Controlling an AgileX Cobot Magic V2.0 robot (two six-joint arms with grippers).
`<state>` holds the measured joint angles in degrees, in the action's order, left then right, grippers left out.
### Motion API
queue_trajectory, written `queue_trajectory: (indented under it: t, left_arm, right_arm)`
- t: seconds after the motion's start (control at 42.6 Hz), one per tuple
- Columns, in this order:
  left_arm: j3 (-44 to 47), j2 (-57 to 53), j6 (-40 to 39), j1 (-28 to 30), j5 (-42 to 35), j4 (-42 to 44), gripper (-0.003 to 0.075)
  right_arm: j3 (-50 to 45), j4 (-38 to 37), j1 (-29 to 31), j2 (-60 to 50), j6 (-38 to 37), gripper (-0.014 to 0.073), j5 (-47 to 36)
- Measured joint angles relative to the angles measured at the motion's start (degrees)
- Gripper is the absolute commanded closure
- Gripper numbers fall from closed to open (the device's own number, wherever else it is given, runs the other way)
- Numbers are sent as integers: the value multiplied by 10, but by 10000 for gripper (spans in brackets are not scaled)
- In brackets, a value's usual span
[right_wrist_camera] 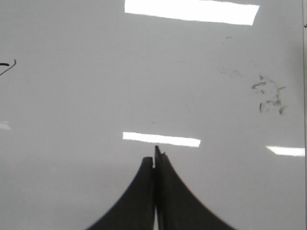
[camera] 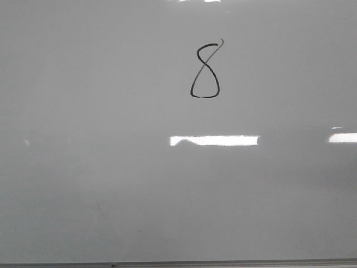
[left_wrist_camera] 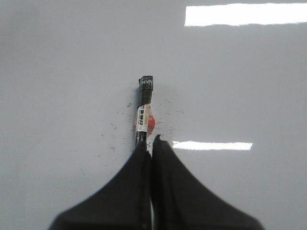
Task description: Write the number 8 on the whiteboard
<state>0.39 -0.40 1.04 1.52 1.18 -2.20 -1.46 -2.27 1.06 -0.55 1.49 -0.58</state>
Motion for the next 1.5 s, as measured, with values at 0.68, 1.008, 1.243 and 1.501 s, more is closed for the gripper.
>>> queue_trajectory:
  t: [0.68, 1.008, 1.243, 1.501]
  left_arm:
    - [0, 0, 0, 0, 0, 0, 741]
    - [0, 0, 0, 0, 0, 0, 741]
    - [0, 0, 0, 0, 0, 0, 741]
    - [0, 0, 0, 0, 0, 0, 741]
  right_arm:
    - [0, 31, 1, 0, -11, 662, -1]
    - [0, 31, 1, 0, -47, 662, -1]
    - [0, 31, 1, 0, -50, 662, -1]
    - [0, 29, 1, 0, -69, 662, -1]
